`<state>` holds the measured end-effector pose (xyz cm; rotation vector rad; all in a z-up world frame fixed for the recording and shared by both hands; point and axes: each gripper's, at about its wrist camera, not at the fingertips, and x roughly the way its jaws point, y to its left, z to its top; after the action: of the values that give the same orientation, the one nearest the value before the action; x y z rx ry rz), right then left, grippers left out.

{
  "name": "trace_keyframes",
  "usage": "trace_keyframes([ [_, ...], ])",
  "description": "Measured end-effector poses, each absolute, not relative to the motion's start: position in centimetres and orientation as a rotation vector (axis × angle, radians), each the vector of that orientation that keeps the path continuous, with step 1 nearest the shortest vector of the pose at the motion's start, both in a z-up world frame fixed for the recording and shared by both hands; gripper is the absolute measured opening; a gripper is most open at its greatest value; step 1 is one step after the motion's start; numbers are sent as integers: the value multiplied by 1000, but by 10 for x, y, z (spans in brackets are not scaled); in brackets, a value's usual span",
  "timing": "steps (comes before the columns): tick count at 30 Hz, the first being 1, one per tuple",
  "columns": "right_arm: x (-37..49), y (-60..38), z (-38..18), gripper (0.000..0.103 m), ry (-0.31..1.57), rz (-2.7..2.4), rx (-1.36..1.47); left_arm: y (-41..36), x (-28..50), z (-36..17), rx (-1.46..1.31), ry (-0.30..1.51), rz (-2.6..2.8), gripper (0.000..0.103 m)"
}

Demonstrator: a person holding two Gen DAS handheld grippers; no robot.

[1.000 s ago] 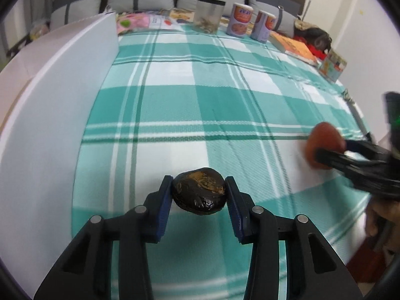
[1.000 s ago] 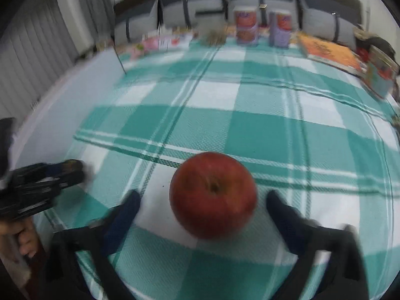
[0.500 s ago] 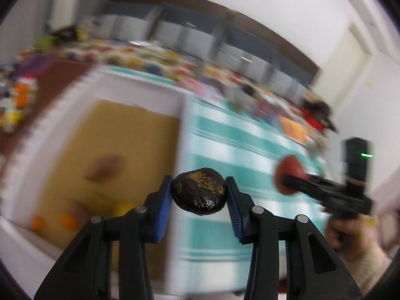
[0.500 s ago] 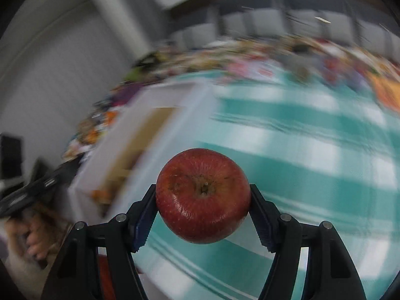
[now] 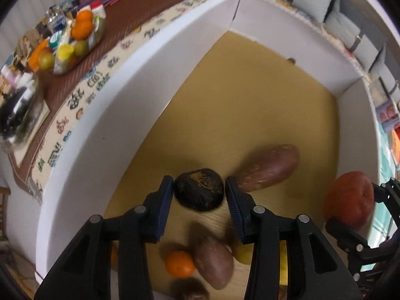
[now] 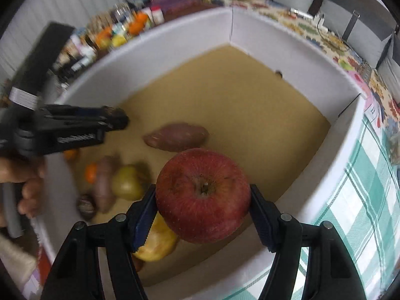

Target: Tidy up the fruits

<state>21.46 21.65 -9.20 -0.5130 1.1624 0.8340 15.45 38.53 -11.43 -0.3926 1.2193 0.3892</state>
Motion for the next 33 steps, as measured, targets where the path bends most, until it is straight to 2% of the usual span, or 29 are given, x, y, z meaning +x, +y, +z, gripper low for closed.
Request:
trace_keyframes([
  [2,218,217,-94,74,1164,823,-507,384,155,-117,-391,1226,384,68],
  [5,220,211,-82,86,1133,814,-480,380,142,-102,-351,1172,392,71],
  [6,222,204,-71,87,1110,809,-456,380,137,-96,-341,1148,392,73],
  [8,224,191,-52,94,1069,798,-408,371,122,-72,-300,1057,390,84],
  [10,226,176,-32,99,1035,785,-354,357,106,-49,-249,970,398,88],
  [14,218,140,10,102,969,723,-251,319,69,-5,-129,809,418,96],
  [19,186,112,35,102,927,707,-188,298,42,14,-218,779,401,96],
  [25,131,93,22,103,918,666,-202,302,8,11,-464,720,321,96],
  [27,118,91,17,103,923,663,-204,298,7,11,-413,770,404,96],
  [30,105,92,17,103,919,675,-194,285,9,12,-182,787,532,96],
  [33,100,96,17,103,916,681,-188,279,8,11,-124,799,556,96],
])
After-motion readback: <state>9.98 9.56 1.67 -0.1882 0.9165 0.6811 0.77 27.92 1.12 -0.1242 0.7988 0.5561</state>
